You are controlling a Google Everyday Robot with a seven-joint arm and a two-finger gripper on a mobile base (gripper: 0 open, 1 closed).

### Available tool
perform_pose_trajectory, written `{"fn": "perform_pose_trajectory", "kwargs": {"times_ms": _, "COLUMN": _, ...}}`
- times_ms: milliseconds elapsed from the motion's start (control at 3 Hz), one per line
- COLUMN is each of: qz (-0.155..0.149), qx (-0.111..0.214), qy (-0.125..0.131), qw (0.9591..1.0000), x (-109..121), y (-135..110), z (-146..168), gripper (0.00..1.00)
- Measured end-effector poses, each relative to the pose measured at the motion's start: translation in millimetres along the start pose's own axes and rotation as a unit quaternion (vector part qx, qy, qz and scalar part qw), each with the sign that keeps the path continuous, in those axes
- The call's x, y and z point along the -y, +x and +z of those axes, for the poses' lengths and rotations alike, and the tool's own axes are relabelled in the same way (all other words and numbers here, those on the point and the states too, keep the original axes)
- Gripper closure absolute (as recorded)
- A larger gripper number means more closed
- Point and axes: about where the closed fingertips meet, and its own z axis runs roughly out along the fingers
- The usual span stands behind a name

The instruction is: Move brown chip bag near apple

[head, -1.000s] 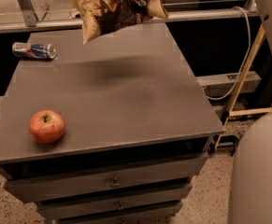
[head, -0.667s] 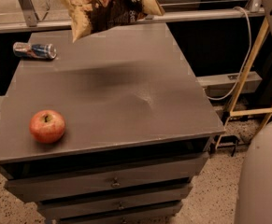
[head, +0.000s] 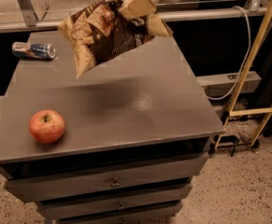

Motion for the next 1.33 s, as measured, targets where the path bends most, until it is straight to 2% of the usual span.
{"fn": "perform_pose_trajectory", "kwargs": {"times_ms": 333, "qz": 0.020, "qx": -0.014, "qy": -0.015, "qw": 0.9996, "x": -38.6, "y": 18.4, "z": 8.9, "gripper": 1.00}}
{"fn": "perform_pose_trajectory", "kwargs": {"times_ms": 667, "qz": 0.035, "qx": -0.024, "qy": -0.027, "qw": 0.9987, "x": -63.3, "y": 34.0, "z": 16.6, "gripper": 1.00}}
{"fn": "perform_pose_trajectory", "kwargs": {"times_ms": 1333, "qz": 0.055, "qx": -0.036, "qy": -0.045, "qw": 0.9968, "x": -88.5, "y": 52.8, "z": 24.9, "gripper": 1.00}}
